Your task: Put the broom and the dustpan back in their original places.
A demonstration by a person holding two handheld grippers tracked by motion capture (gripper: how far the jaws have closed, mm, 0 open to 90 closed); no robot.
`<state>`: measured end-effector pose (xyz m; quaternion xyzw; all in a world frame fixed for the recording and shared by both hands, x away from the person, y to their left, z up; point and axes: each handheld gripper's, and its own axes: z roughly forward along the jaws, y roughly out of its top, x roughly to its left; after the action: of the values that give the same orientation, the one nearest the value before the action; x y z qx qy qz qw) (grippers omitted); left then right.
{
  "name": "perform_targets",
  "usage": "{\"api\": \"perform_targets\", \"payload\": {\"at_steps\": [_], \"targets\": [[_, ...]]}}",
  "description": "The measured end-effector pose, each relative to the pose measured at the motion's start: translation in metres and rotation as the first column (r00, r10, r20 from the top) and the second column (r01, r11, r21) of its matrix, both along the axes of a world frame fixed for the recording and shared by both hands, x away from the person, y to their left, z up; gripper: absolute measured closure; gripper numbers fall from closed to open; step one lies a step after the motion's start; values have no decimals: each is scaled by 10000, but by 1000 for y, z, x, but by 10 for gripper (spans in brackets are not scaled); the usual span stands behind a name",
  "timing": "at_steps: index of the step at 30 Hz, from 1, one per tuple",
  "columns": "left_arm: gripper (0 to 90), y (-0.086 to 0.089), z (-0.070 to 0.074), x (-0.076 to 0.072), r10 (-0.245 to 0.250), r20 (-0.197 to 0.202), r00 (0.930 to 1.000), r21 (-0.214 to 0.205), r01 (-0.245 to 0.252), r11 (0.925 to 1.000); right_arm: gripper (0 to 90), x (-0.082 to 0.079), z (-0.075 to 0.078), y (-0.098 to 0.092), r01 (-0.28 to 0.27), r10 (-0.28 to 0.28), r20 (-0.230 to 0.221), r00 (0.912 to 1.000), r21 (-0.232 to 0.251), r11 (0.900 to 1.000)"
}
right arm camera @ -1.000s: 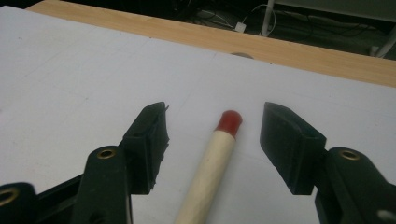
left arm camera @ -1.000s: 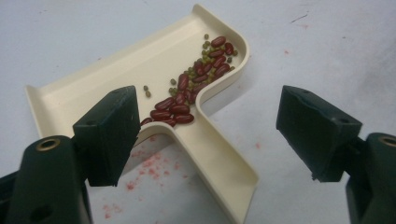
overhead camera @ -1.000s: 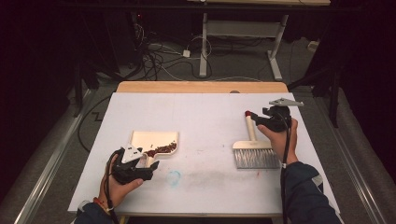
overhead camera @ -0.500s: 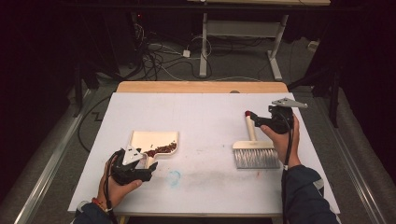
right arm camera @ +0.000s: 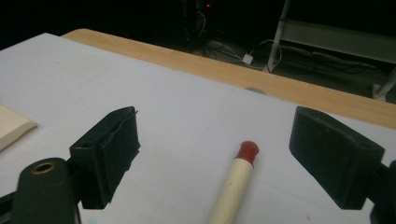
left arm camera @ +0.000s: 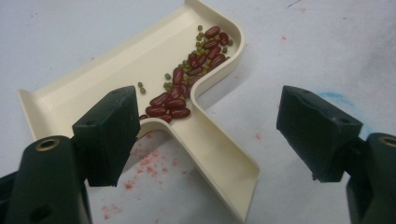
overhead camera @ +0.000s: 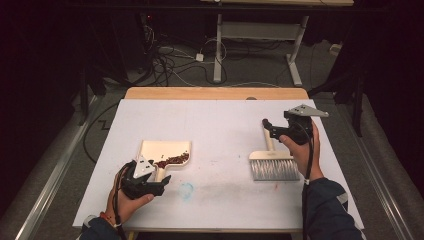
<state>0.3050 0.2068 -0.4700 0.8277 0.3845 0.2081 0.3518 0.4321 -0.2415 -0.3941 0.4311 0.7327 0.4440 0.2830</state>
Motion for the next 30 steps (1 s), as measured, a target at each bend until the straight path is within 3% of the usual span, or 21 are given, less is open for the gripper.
{"api": "perform_targets", "payload": {"at_steps": [23, 30], "targets": [[200, -4, 0, -2, -102, 122, 9999, 41, 102, 9999, 170, -29, 19, 5, -570, 568, 532, 9970, 18, 9984], [185, -5, 1, -2, -54, 263, 9996, 210, 48, 9998, 178, -39, 20, 3, -673, 692, 846, 9940, -258, 9974]]}}
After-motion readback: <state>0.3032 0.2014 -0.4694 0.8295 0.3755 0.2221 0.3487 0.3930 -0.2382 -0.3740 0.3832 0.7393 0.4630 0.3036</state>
